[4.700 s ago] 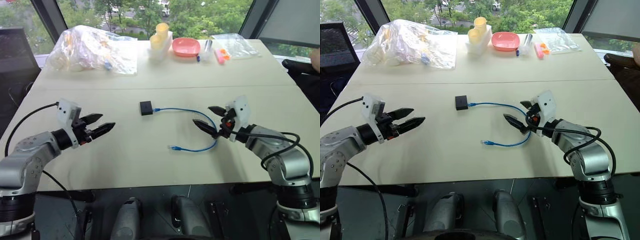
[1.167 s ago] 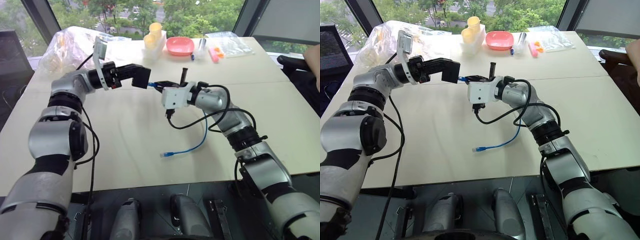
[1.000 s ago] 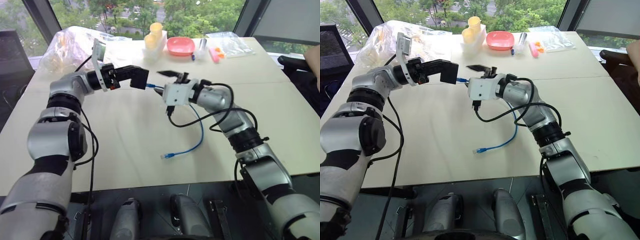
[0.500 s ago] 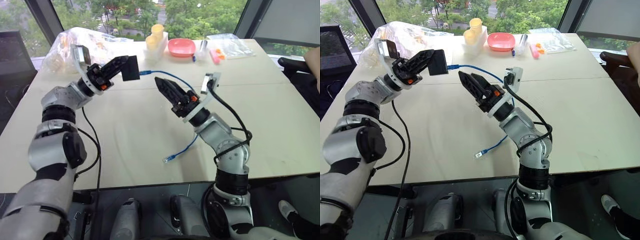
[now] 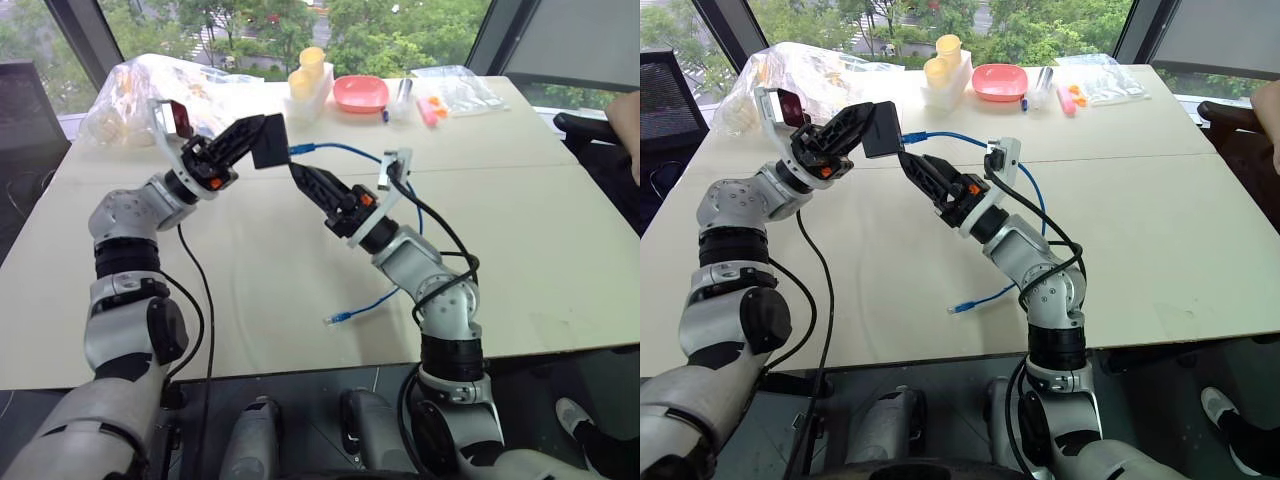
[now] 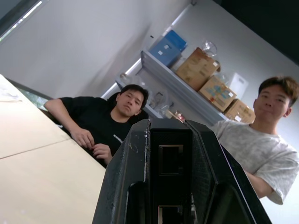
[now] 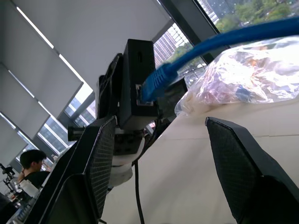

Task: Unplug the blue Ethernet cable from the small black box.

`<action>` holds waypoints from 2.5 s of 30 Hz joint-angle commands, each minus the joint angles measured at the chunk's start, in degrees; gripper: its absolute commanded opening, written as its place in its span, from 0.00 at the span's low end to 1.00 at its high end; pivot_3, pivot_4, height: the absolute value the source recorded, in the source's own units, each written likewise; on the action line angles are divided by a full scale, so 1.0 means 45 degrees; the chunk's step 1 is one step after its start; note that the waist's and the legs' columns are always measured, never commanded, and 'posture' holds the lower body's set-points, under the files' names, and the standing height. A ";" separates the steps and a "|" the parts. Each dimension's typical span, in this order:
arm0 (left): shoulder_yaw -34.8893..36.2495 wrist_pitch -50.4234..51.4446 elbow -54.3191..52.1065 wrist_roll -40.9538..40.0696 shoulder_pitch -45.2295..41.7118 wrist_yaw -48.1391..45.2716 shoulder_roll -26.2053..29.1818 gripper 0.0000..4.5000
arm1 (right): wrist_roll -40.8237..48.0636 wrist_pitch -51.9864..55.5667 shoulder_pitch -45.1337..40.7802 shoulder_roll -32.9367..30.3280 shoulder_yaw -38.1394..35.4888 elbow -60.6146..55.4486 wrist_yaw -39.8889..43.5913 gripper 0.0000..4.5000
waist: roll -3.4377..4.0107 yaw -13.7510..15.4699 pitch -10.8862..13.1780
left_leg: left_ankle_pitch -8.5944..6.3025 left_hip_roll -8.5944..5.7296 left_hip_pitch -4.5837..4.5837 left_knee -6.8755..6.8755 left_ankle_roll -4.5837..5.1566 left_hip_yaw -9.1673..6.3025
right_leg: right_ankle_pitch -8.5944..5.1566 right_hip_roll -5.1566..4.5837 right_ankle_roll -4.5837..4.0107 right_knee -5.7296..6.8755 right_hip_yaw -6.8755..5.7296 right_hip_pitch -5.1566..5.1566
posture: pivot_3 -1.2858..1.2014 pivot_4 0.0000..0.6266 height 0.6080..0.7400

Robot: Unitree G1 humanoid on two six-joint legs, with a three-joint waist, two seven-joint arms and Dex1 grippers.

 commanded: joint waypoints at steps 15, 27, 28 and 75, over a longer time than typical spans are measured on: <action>-0.0106 0.0048 -0.0789 -0.1129 0.0257 0.0587 -0.0043 0.13 | 0.0179 -0.0911 -0.0182 0.0287 0.0075 0.0055 0.0192 0.70 | 0.0000 0.0005 0.0000 | 0.0000 0.0000 -0.0001 -0.0001 0.0000 0.0000 | 0.0000 0.0000 -0.0001 -0.0004 -0.0001 0.0000 | 0.52 0.24 1.00; -0.0241 -0.0018 -0.0798 -0.1185 0.0366 0.0570 -0.0065 0.13 | 0.0070 -0.0951 -0.0270 0.0333 0.0211 0.0275 0.0268 0.70 | 0.0000 0.0003 0.0000 | 0.0000 -0.0001 -0.0001 -0.0002 0.0000 0.0000 | -0.0001 0.0000 -0.0002 -0.0006 -0.0001 0.0000 | 0.52 0.24 1.00; -0.0237 -0.0029 -0.0788 -0.1183 0.0370 0.0573 -0.0063 0.13 | 0.0067 -0.0961 -0.0287 0.0338 0.0212 0.0308 0.0276 0.65 | 0.0000 0.0003 0.0000 | 0.0000 -0.0001 -0.0001 -0.0002 0.0000 0.0000 | -0.0001 0.0000 -0.0002 -0.0006 -0.0001 0.0000 | 0.52 0.24 1.00; -0.0218 -0.1088 -0.0098 -0.1379 0.0482 0.1153 0.1247 0.13 | 0.1434 -0.1296 0.0906 -0.2809 -0.0900 0.0001 0.0077 0.47 | -0.0001 0.0001 0.0003 | -0.0001 -0.0002 -0.0014 -0.0015 0.0001 0.0010 | -0.0006 -0.0006 -0.0002 -0.0032 0.0003 -0.0008 | 0.52 0.24 1.00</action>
